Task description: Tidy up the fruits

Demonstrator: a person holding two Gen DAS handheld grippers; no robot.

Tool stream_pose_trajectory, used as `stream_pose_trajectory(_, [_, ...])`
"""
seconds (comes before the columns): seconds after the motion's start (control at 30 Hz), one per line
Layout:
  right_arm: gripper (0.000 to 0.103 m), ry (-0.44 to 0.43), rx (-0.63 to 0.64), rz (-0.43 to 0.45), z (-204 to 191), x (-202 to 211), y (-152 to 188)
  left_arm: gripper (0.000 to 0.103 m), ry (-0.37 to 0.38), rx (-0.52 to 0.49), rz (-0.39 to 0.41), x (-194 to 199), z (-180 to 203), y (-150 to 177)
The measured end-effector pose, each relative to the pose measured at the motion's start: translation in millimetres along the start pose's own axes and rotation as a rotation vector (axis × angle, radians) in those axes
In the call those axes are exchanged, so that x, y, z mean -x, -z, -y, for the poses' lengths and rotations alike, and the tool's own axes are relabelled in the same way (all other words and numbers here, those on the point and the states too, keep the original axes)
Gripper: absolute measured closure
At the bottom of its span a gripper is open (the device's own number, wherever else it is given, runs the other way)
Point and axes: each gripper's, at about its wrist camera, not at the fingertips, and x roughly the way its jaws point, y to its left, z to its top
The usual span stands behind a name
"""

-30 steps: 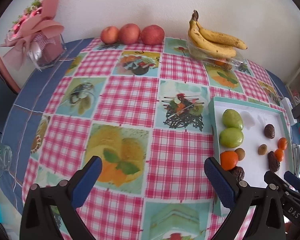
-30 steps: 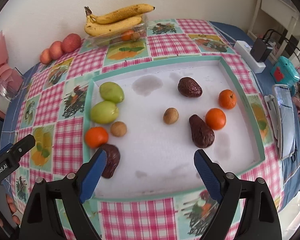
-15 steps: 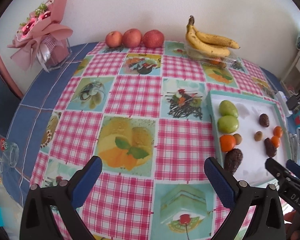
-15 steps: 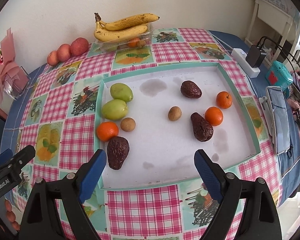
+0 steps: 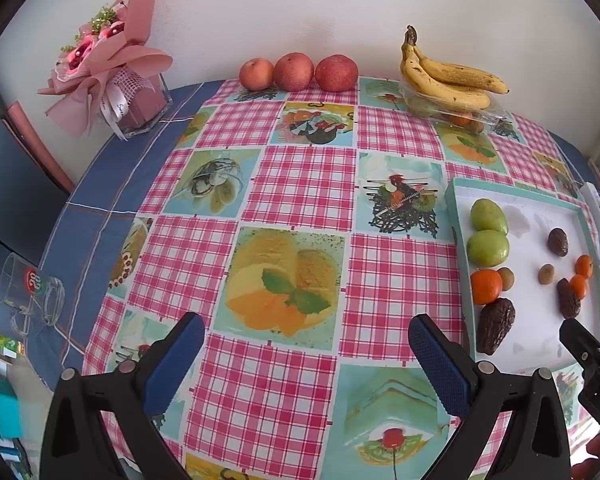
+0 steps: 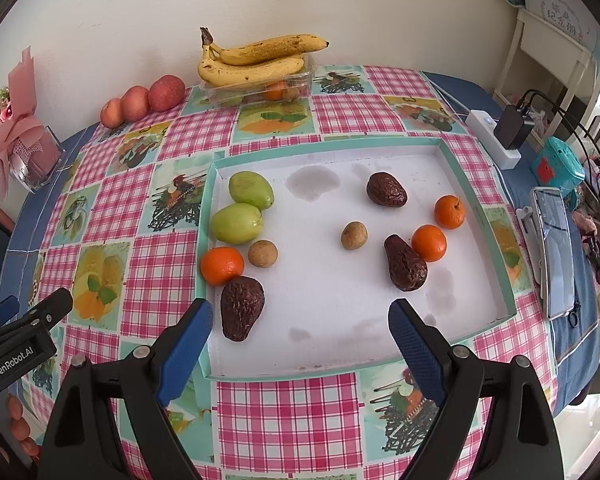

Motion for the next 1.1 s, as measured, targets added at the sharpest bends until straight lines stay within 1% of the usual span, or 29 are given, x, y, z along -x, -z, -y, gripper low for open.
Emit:
stream_pose_trajectory(0.27, [0.013,-0.002,0.007,0.009,-1.8,3.2,-0.9,0.0,-0.029,-0.002,0.012,3.4,-0.7,-1.6])
stream_pose_trajectory(1.1, [0.013,-0.001,0.016,0.008,-3.4,3.6,-0.9,0.0,-0.025,-0.002,0.017,5.6,-2.0,-2.8])
